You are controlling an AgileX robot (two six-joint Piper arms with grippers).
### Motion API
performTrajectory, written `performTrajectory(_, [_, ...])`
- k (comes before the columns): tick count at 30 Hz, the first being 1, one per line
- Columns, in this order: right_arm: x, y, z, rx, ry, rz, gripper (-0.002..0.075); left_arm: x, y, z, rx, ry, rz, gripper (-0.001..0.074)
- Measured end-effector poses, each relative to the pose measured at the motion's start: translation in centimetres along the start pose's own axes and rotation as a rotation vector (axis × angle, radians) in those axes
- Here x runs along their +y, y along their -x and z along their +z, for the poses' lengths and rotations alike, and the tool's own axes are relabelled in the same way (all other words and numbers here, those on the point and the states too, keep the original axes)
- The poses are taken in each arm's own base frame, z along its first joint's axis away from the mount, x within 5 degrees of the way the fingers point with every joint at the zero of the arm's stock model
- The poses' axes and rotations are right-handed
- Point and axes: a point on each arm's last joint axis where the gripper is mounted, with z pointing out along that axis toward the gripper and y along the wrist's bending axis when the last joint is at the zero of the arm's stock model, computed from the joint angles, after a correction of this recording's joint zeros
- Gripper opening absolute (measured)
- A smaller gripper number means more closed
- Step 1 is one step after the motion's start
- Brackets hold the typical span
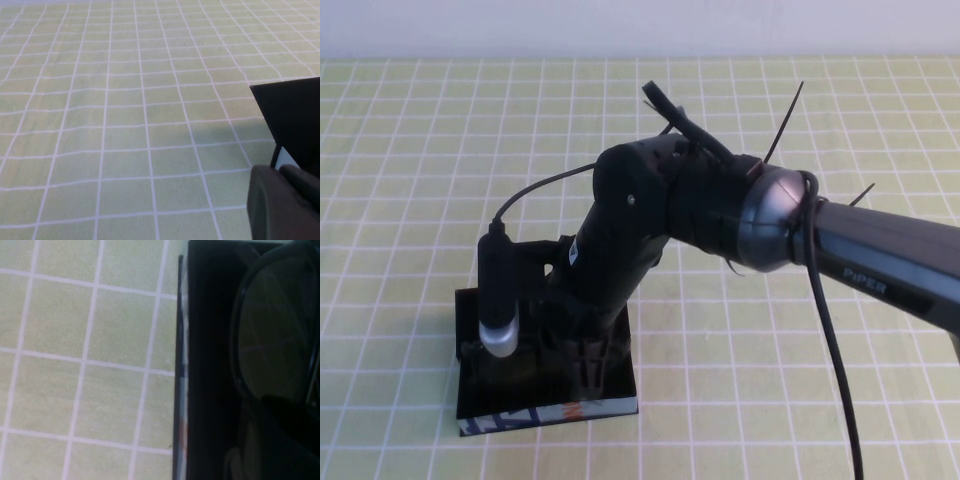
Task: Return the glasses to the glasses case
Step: Place the glasses in the glasses case
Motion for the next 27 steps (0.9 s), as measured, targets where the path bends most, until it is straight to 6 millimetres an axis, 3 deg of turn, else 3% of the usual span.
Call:
performTrajectory(5, [-0.2, -0.2, 0.9, 0.007, 0.004, 0.006, 0.0041, 0.0, 0.0, 0.0, 0.0, 0.0, 0.0, -0.0003])
performTrajectory(20, [-0.4, -0.2, 1.0, -0.002, -0.012, 0.007, 0.009, 0.0, 0.5, 0.0, -0.06, -0.004, -0.002, -0.0003])
performTrajectory(24, [-0.5, 0.0, 0.8, -0.003, -0.024, -0.001, 0.009, -0.1, 1.0, -0.1, -0.112, -0.02, -0.061, -0.0003])
performTrajectory(27, [-0.8, 0.6, -0.1, -0.021, -0.05, -0.016, 0.0086, -0.3, 1.7, -0.2, -0.189, -0.048, -0.202, -0.0003])
